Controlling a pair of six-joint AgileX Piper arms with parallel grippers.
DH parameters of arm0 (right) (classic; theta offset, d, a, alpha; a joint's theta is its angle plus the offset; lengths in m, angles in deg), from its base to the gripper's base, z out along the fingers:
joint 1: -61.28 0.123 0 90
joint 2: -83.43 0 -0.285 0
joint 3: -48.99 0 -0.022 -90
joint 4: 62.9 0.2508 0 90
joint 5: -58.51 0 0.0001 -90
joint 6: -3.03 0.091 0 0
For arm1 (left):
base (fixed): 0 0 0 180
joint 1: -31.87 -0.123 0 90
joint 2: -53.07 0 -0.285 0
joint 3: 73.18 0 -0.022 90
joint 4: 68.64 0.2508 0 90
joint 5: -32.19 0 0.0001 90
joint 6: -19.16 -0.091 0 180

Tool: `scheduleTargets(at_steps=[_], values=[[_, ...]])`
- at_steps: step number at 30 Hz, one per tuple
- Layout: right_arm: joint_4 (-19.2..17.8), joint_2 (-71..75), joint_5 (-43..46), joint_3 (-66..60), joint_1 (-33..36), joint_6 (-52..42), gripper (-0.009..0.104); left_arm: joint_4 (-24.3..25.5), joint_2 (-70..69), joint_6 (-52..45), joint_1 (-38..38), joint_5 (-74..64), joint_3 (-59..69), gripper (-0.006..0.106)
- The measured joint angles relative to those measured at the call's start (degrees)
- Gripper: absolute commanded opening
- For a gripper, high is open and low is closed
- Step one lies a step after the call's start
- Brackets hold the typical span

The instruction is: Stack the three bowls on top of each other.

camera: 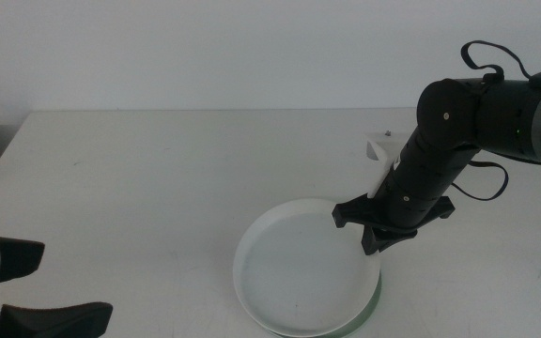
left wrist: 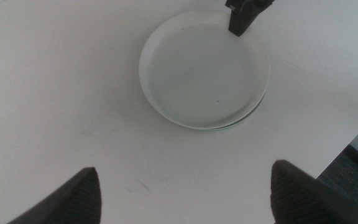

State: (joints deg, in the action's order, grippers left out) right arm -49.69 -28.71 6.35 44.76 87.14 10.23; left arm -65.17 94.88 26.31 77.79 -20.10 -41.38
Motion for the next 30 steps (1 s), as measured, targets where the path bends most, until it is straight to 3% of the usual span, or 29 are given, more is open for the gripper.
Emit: scheduleTargets(at_steps=[4,14,22,30], values=[[-0.92,-0.12,0.07,0.00,0.00,0.00,0.013,0.00,0.00,0.00,0.00,0.00,0.00,0.105],[-0.92,-0.17,-1.84,4.29,0.00,0.00,0.052,0.00,0.00,0.00,0.00,0.00,0.00,0.105],[-1.98,-0.17,-10.20,17.68,0.00,-2.17,0.055,0.00,0.00,0.00,0.00,0.00,0.00,0.105],[-5.48,-0.17,-18.25,30.98,-1.22,-4.04,0.055,0.88,0.28,0.00,0.00,4.54,0.06,0.105]])
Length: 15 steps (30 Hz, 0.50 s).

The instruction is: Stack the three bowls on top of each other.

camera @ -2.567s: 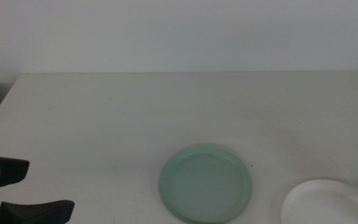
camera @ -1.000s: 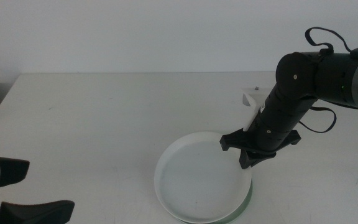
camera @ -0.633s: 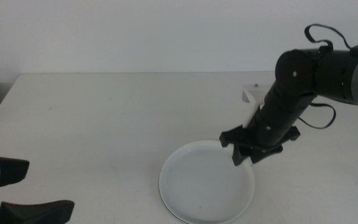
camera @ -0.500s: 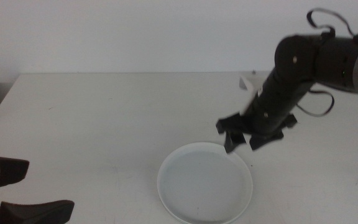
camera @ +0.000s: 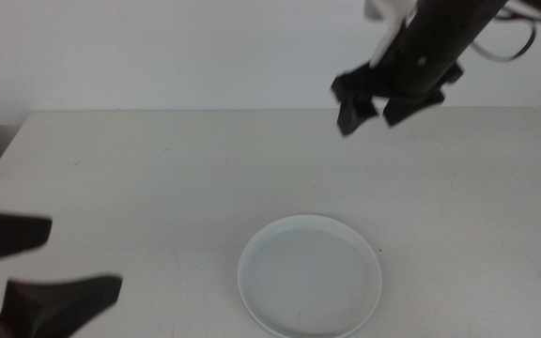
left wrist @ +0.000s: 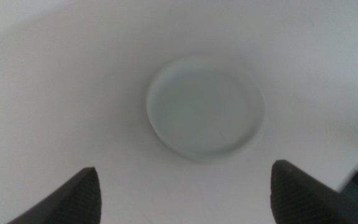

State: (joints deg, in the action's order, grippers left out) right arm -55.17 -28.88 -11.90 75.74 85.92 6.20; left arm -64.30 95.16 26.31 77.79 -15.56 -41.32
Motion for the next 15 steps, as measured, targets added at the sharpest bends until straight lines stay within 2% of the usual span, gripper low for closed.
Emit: scheduleTargets(at_steps=[4,10,12,15], values=[[0.00,0.80,-0.53,2.38,-2.95,-1.92,0.055,6.38,2.25,1.96,-0.14,7.52,0.04,0.105],[-0.38,4.83,-1.10,2.38,-7.87,-3.68,0.053,23.91,13.22,17.31,-6.55,7.75,-7.02,0.105],[-0.38,6.67,-1.31,2.38,-9.28,-4.04,0.051,26.64,18.22,19.15,-10.57,7.23,-10.68,0.105],[-0.38,9.81,-1.38,2.38,-11.69,-4.70,0.049,26.61,24.08,17.79,-16.52,7.12,-15.67,0.105]])
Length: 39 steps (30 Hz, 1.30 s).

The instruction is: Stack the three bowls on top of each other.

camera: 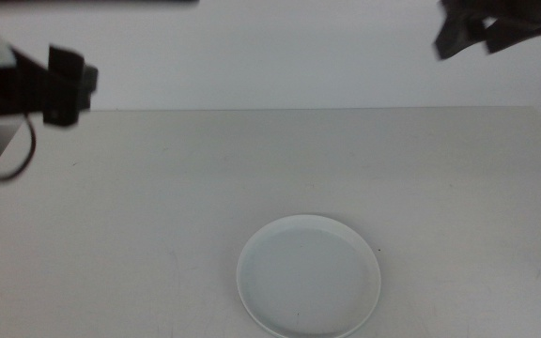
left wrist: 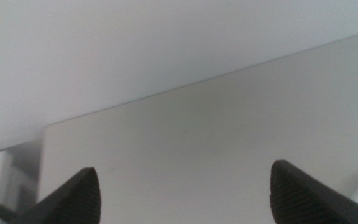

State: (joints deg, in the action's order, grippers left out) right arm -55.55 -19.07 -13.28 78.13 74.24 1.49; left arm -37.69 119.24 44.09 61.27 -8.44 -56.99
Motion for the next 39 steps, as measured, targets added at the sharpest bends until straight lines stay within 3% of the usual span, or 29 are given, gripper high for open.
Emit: scheduleTargets(at_steps=[4,8,11,15,21,29,39], values=[[0.00,4.03,-0.42,-0.06,-3.82,-1.94,0.049,-6.64,5.45,-8.36,-8.75,-0.05,-5.05,0.105],[0.00,8.97,-0.30,-3.13,-7.54,-2.67,0.049,-17.60,7.65,-18.05,-18.54,-0.20,-6.34,0.105],[0.00,14.15,-0.03,-9.84,-9.12,-3.45,0.049,-24.97,7.32,-23.88,-25.68,-0.40,-6.29,0.105],[-0.19,23.08,6.81,-22.46,-9.44,-4.90,0.049,-30.95,3.35,-28.62,-30.25,3.24,-2.62,0.105],[-2.12,38.90,23.40,-44.42,-9.44,-8.97,0.049,-36.09,-8.20,-30.97,-30.43,11.12,10.63,0.105],[-2.60,54.65,44.76,-65.68,-9.44,-10.57,0.049,-38.29,-20.52,-31.34,-30.43,22.52,25.33,0.105],[-2.60,57.00,48.64,-69.29,-9.44,-10.94,0.049,-38.68,-22.71,-31.34,-30.43,26.47,27.53,0.105]])
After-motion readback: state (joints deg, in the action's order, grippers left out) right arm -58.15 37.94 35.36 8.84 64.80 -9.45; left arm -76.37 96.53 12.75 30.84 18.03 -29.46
